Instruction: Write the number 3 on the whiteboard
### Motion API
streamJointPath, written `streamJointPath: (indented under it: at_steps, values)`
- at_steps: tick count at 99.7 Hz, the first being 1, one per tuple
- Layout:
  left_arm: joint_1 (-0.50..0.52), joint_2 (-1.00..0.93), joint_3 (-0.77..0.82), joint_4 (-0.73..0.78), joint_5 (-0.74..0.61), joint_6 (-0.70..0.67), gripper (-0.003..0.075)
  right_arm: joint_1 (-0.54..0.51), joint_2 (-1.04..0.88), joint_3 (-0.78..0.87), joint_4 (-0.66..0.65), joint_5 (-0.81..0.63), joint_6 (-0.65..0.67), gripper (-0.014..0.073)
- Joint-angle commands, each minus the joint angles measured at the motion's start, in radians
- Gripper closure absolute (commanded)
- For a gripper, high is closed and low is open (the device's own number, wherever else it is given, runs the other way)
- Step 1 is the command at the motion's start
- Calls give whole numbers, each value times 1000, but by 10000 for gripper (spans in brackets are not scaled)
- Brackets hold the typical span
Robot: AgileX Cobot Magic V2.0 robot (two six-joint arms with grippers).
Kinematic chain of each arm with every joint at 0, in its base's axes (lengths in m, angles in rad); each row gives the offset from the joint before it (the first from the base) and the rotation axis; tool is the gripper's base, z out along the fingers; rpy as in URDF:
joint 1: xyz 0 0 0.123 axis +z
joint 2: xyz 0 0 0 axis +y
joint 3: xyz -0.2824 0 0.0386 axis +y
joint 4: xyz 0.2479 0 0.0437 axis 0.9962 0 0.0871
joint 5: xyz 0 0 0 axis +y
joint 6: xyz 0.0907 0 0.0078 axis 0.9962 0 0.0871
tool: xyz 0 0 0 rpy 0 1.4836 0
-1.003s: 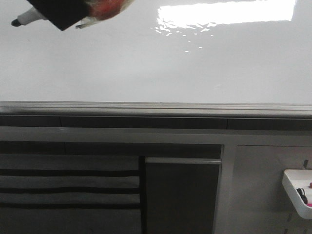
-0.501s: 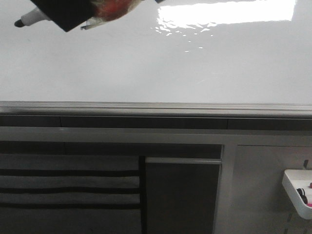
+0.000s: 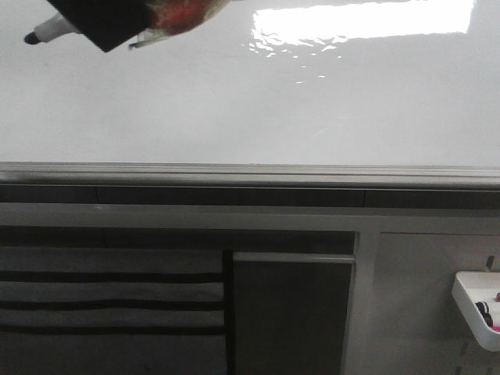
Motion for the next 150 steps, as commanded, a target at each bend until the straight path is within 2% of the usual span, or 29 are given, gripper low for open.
streamJointPath:
  at_steps: [1,11,30,37,47,58,62,67,84,99,109,116,128,134,150]
  values:
    - [-6,-24,-28,-35,-39,-14,738,-1,-22,-33,44,-23,-6,581]
    - [-6,-24,-28,-35,-39,-14,738,-1,-22,-33,44,-23,-6,611]
    - [-6,-24,-28,-30,-39,-14,738,-1,-22,-33,44,-23,-6,611]
    - [-6,-24,-28,-25,-39,-14,712,-1,-22,-33,44,-23,-6,611]
    - [-6,-24,-28,-18,-40,-14,563,-1,-22,-33,44,-23,-6,612]
    - [-6,-24,-28,-18,-31,-15,311,-1,-22,-33,44,-25,-6,612]
    - [-6,-24,-28,-18,-31,-15,255,-1,-22,-33,44,-27,-6,612]
    - [-6,-24,-28,-18,-31,-15,231,-1,-22,-33,42,-31,-6,612]
    - [-6,-24,-28,-18,-31,-15,267,-34,-46,-33,-7,-36,12,612]
    - [-6,-24,-28,-66,-31,-28,312,-101,-100,-33,-137,-23,133,612]
    - [-6,-24,-28,-34,-27,-28,338,-143,-161,-33,-196,20,180,612]
    - [1,-27,-28,36,-22,-97,358,-170,-206,-33,-198,45,200,612]
    - [37,-46,-28,126,-45,-293,395,-210,-287,-21,-213,41,247,612]
    - [58,-72,-24,121,-52,-310,412,-223,-317,-3,-220,10,295,612]
    - [90,-213,76,56,-176,-336,453,-271,-399,99,-242,-118,446,612]
